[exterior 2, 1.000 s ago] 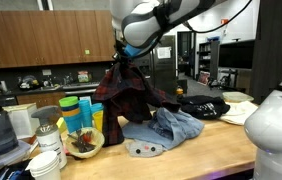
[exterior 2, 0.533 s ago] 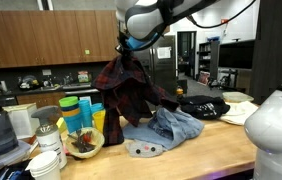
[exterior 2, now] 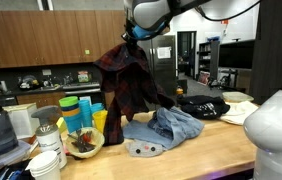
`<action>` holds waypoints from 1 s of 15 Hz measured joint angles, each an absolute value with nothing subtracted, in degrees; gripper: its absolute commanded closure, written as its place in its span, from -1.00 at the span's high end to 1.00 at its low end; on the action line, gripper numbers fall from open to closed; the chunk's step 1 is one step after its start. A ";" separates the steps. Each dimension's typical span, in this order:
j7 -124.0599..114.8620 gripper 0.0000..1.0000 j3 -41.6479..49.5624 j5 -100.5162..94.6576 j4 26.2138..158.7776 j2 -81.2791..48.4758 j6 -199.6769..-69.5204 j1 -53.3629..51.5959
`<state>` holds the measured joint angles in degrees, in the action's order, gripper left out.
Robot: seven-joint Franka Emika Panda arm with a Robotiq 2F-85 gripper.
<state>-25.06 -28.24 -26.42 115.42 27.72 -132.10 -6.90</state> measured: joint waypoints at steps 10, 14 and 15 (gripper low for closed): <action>-26.37 -0.94 -21.15 -25.73 118.26 31.60 -131.11 -2.10; -26.47 -0.94 -17.27 -24.12 119.72 34.47 -130.69 0.15; -26.47 -0.94 -16.42 -23.70 120.04 35.19 -130.51 0.74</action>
